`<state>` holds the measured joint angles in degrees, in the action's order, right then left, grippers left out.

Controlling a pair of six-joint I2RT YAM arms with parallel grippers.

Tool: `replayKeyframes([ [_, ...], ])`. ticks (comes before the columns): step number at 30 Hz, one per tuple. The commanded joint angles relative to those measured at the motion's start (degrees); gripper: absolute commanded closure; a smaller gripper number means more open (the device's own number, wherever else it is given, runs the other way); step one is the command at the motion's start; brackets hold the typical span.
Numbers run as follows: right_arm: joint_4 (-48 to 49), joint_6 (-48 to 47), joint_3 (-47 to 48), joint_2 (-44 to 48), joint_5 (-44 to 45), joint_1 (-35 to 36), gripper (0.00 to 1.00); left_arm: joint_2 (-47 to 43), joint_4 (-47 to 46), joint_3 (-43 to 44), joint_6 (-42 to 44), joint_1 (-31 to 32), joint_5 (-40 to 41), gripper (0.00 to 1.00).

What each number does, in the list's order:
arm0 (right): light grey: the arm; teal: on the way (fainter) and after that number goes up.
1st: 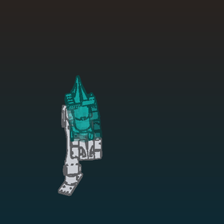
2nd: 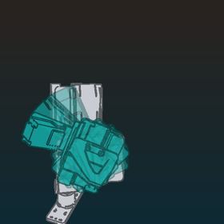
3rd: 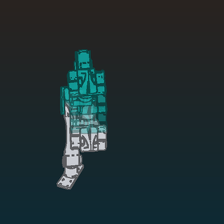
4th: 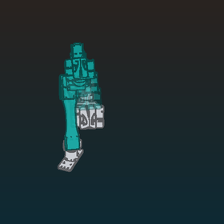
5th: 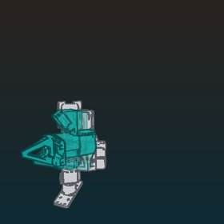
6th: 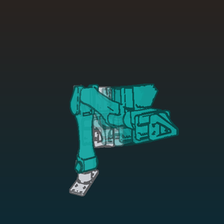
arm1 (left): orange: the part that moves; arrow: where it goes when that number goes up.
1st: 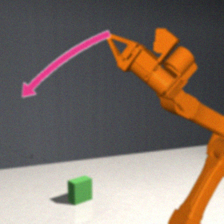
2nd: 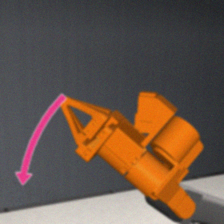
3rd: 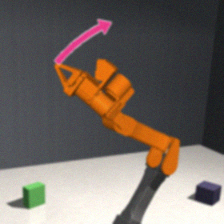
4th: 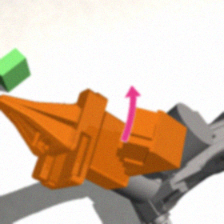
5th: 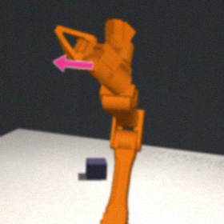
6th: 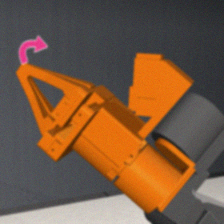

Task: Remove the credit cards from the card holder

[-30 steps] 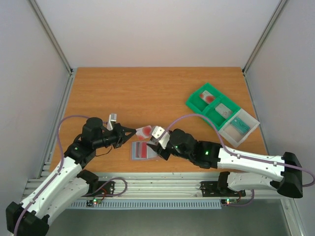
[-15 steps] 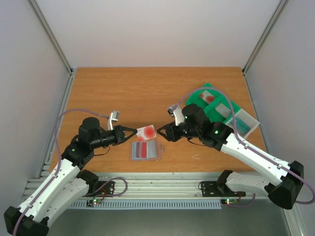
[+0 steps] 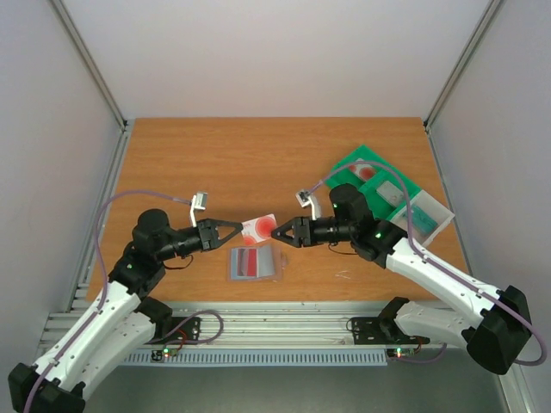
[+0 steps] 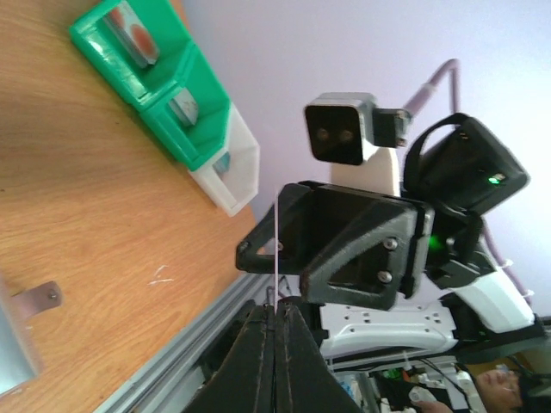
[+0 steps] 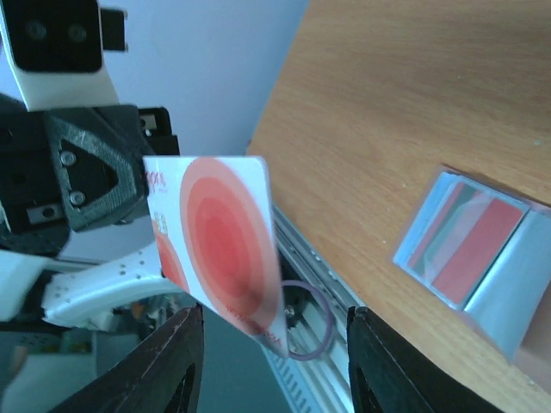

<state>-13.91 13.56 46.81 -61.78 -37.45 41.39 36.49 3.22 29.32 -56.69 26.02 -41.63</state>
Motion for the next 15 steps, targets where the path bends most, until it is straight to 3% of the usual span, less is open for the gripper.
replayKeyframes([
  [1, 9.9, 8.8, -3.0, 2.3, -5.5, -2.5, 0.55, -1.0, -11.6, -2.3, -3.3, 0.2, -3.4, 1.0],
  [6, 11.4, 9.9, -3.7, 3.0, -6.0, -3.6, 0.62, -0.9, -14.7, -3.8, -6.7, 0.2, -4.6, 1.0],
  [15, 15.8, 13.3, -3.0, 2.6, -8.9, -4.6, 0.91, 0.2, -20.0, -5.3, -9.8, 0.2, -5.9, 1.0],
])
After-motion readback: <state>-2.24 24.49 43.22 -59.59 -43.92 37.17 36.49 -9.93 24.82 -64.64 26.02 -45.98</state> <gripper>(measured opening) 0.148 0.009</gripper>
